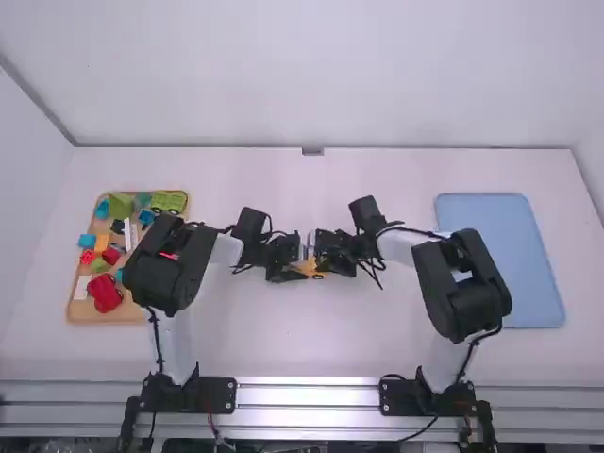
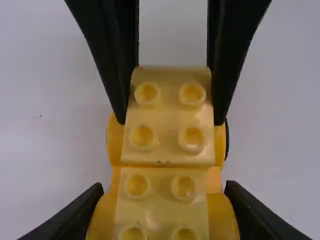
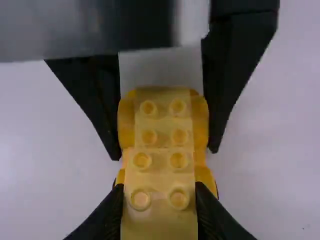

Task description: Assemble lego blocks to make yellow taxi

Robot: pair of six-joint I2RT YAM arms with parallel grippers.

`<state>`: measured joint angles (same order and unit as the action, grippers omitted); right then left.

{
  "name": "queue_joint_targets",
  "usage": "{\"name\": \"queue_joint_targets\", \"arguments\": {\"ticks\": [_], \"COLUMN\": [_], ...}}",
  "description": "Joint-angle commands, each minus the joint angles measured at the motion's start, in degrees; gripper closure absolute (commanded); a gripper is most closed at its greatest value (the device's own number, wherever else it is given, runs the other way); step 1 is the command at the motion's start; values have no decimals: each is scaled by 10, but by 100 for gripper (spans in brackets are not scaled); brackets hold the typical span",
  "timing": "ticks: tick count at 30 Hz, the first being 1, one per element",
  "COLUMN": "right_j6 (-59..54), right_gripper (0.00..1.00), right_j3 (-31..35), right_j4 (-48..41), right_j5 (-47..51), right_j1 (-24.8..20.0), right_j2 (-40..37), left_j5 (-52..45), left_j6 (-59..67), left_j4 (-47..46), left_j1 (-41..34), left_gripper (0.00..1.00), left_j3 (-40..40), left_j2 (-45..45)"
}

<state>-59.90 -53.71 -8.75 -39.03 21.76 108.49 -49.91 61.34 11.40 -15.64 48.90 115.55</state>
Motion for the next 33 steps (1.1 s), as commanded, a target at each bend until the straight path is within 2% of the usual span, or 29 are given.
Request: {"name": "queue_joint_targets", "arguments": {"ticks": [1, 17, 18, 21, 22, 23, 25, 29, 31, 33], "right_j6": [6, 6, 5, 11, 17, 18, 9, 1, -47, -85], "right_gripper": [94, 92, 89, 68, 42, 36, 33, 34, 41, 53], "right_j3": [5, 5, 5, 5, 5, 5, 4, 5, 5, 5], "right_j4": [-2, 7, 7, 12, 18, 25, 24, 9, -26, -58], "right_j5": [19, 29, 29, 22, 9, -10, -40, -102, -139, -157], "right_j1": [3, 4, 5, 5, 3, 2, -7, -36, -59, -80], "right_j2": [6, 6, 6, 6, 6, 6, 3, -15, -30, -33], "left_j5": [0, -1, 0, 0, 0, 0, 0, 0, 0, 0], "left_j6": [-4, -4, -4, -2, -2, -2, -2, -2, -2, -2], "left_j4": [-5, -13, -13, -13, -13, -13, -13, -13, -13, -13], "left_j1": [-1, -2, -2, -2, -1, -1, -1, -1, -1, -1], "left_gripper": [59, 61, 61, 60, 60, 60, 61, 61, 61, 61], "left_j3": [-6, -6, -6, -6, -6, -6, -6, -6, -6, -6], "left_j2": [7, 7, 7, 7, 7, 7, 7, 7, 7, 7]}}
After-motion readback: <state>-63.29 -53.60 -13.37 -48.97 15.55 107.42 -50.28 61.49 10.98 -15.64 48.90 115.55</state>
